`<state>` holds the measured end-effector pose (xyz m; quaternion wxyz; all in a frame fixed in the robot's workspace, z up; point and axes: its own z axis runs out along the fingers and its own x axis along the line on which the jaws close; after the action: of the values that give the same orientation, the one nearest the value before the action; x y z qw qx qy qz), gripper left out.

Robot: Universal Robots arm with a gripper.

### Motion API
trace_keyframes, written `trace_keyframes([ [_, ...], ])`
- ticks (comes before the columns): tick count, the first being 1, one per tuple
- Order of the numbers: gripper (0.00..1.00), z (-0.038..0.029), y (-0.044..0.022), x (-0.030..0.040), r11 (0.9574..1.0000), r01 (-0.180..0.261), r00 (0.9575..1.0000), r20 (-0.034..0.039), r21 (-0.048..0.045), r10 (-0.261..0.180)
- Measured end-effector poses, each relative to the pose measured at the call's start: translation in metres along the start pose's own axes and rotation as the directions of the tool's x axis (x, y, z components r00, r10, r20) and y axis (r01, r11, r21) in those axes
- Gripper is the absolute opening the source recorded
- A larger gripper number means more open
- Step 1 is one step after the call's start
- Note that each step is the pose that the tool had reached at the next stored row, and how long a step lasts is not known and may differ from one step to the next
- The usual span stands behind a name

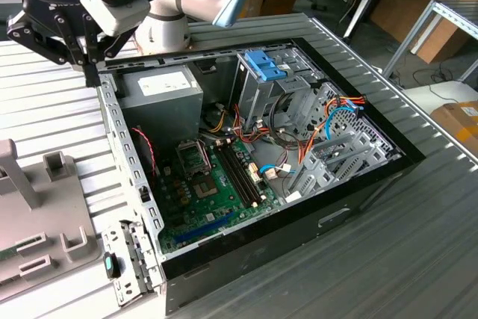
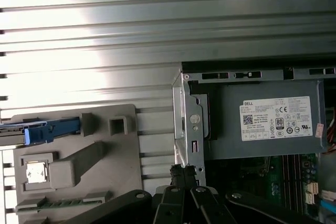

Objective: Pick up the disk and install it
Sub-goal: 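Reach for the disk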

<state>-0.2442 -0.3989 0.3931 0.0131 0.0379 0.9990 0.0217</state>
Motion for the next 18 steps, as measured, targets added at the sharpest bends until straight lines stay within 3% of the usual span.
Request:
trace_keyframes([
  [11, 0.11, -0.0001, -0.0002, 0.0021, 1.0000, 0.000, 1.0000, -0.0001, 0.0001, 0.000],
  [18, 0.11, -0.0004, -0.0010, 0.0133, 1.0000, 0.000, 1.0000, 0.0000, 0.0001, 0.000],
])
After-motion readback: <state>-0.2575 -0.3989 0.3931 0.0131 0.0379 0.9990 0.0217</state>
